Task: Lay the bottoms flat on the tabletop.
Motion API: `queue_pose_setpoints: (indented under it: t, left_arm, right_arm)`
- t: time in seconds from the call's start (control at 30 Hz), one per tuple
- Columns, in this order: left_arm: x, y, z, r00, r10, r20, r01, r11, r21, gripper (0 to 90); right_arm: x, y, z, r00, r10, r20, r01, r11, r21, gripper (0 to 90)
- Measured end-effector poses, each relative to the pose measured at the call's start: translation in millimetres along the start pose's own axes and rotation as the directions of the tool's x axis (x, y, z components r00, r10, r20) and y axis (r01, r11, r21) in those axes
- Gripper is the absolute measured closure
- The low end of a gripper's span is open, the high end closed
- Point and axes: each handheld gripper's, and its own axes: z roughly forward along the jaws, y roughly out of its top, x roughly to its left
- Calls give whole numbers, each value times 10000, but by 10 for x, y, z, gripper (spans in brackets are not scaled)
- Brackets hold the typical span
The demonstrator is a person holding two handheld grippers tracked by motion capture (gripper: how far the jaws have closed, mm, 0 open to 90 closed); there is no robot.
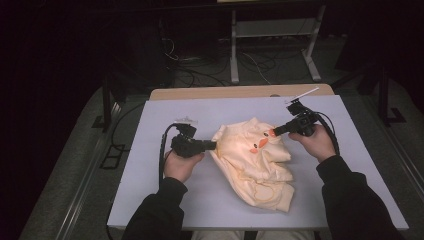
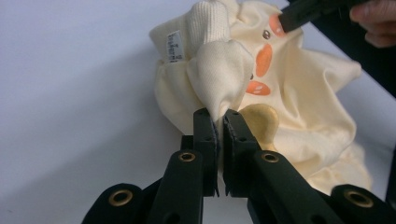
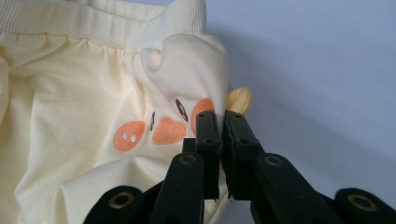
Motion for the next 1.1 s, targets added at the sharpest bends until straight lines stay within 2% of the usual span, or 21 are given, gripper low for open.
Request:
queue_pose_setpoints:
  t: [0.07, 0.1, 0.13, 0.23, 0.27, 0.3, 0.33, 0.4, 0.5, 0.6, 0.63, 0.67, 0.73, 0.77, 0.8, 0.83, 0.93, 1.07, 1.1]
  left_arm:
    - [27, 79, -46, 9999, -36, 111, 37, 10000, -57, 840]
    - [43, 127, -74, 9998, -21, 190, 23, 10000, -91, 840]
    - [58, 177, -99, 9997, -26, 250, 29, 9999, -118, 840]
    - [116, 334, -179, 9991, -102, 408, 108, 9998, -145, 841]
    - [130, 381, -193, 9988, -135, 466, 141, 9998, -140, 841]
    - [136, 416, -200, 9988, -130, 473, 137, 9998, -140, 841]
    - [148, 512, -203, 9987, -90, 503, 92, 10000, -38, 840]
    - [155, 567, -195, 9987, -19, 511, 16, 10000, 59, 840]
    - [198, 647, -124, 9984, 80, 567, -96, 9996, 283, 839]
    - [293, 638, 16, 9981, -69, 615, 40, 9989, 469, 838]
    - [353, 598, 102, 9978, -185, 633, 154, 9987, 482, 837]
    - [353, 598, 102, 9978, -185, 633, 154, 9987, 482, 837]
    - [483, 527, 243, 9966, -514, 650, 484, 9977, 468, 837]
    - [483, 527, 243, 9966, -514, 650, 484, 9977, 468, 837]
    - [525, 512, 279, 9960, -628, 640, 598, 9971, 479, 836]
    - [569, 496, 312, 9954, -722, 626, 695, 9966, 441, 836]
    - [691, 471, 403, 9933, -995, 590, 976, 9946, 342, 837]
    - [833, 491, 479, 9902, -1315, 467, 1311, 9913, 110, 839]
    - [833, 491, 479, 9902, -1315, 467, 1311, 9913, 110, 839]
  right_arm:
    - [-24, -7, -84, 9997, 206, -129, -209, 9996, -214, 841]
    - [-48, -9, -179, 9988, 376, -304, -389, 9984, -410, 841]
    - [-48, -9, -179, 9988, 376, -304, -389, 9984, -410, 841]
    - [-61, -5, -331, 9973, 513, -523, -551, 9958, -734, 841]
    - [-67, 9, -436, 9966, 531, -627, -589, 9937, -951, 841]
    - [-67, 9, -436, 9966, 531, -627, -589, 9937, -951, 841]
    - [-67, 23, -508, 9962, 535, -691, -611, 9917, -1130, 841]
    - [-64, 39, -575, 9953, 563, -793, -665, 9890, -1319, 841]
    - [-66, 40, -588, 9953, 586, -770, -695, 9867, -1470, 841]
    - [-92, 19, -535, 9945, 727, -759, -840, 9836, -1597, 841]
    - [-125, -12, -459, 9930, 903, -767, -1019, 9813, -1632, 841]
    - [-125, -12, -459, 9930, 903, -767, -1019, 9813, -1632, 841]
    - [-182, -57, -326, 9919, 1093, -651, -1182, 9809, -1542, 841]
    - [-182, -57, -326, 9919, 1093, -651, -1182, 9809, -1542, 841]
    - [-232, -78, -242, 9884, 1355, -688, -1449, 9769, -1573, 841]
    - [-232, -78, -242, 9884, 1355, -688, -1449, 9769, -1573, 841]
    - [-296, -102, -137, 9821, 1742, -718, -1842, 9678, -1716, 842]
    - [-330, -101, -25, 9821, 1825, -460, -1879, 9643, -1868, 842]
    - [-330, -101, -25, 9821, 1825, -460, -1879, 9643, -1868, 842]
